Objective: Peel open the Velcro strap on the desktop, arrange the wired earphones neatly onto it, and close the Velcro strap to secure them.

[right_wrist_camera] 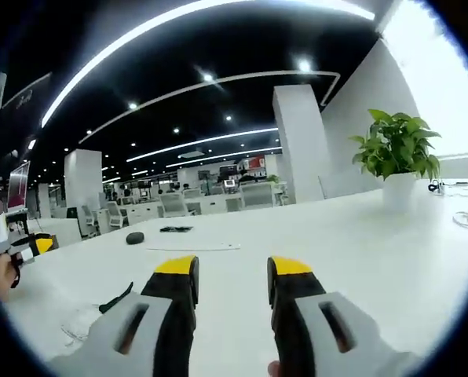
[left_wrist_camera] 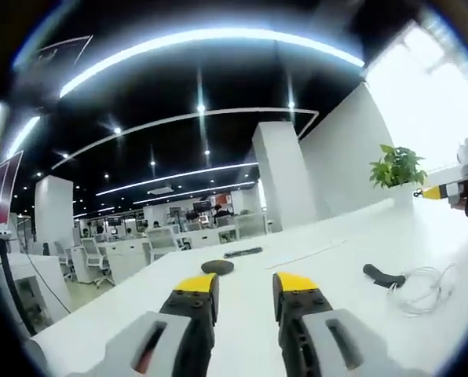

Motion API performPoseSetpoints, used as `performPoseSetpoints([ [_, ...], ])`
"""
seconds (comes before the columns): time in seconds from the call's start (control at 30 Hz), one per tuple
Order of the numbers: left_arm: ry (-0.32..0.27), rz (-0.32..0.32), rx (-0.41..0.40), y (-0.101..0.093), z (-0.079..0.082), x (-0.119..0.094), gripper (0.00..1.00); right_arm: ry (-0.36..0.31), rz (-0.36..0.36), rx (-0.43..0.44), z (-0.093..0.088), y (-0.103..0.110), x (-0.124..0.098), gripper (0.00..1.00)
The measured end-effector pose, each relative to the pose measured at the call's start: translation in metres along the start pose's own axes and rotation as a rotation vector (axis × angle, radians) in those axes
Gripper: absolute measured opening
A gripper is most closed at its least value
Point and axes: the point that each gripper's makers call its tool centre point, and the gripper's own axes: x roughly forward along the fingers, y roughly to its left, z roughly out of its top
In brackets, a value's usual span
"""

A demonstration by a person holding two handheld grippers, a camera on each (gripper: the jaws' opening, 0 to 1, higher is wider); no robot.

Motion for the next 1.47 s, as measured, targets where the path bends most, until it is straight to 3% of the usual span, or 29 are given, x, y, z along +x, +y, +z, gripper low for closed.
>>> performPoseSetpoints([
  [0.13,0.009,0.0,0.046,-0.0026,-0.0019,0.0016,0.33,0.005,0.005,-0.003,-0.0021,0.0007,0.0012,0.38],
  [1.47,0.017,0.021,0.078,-0.0014,-0.0019,-0.0019,0.38,0.027,0.033,0.004,-0.0097,0.0071,-0.002,0.38],
])
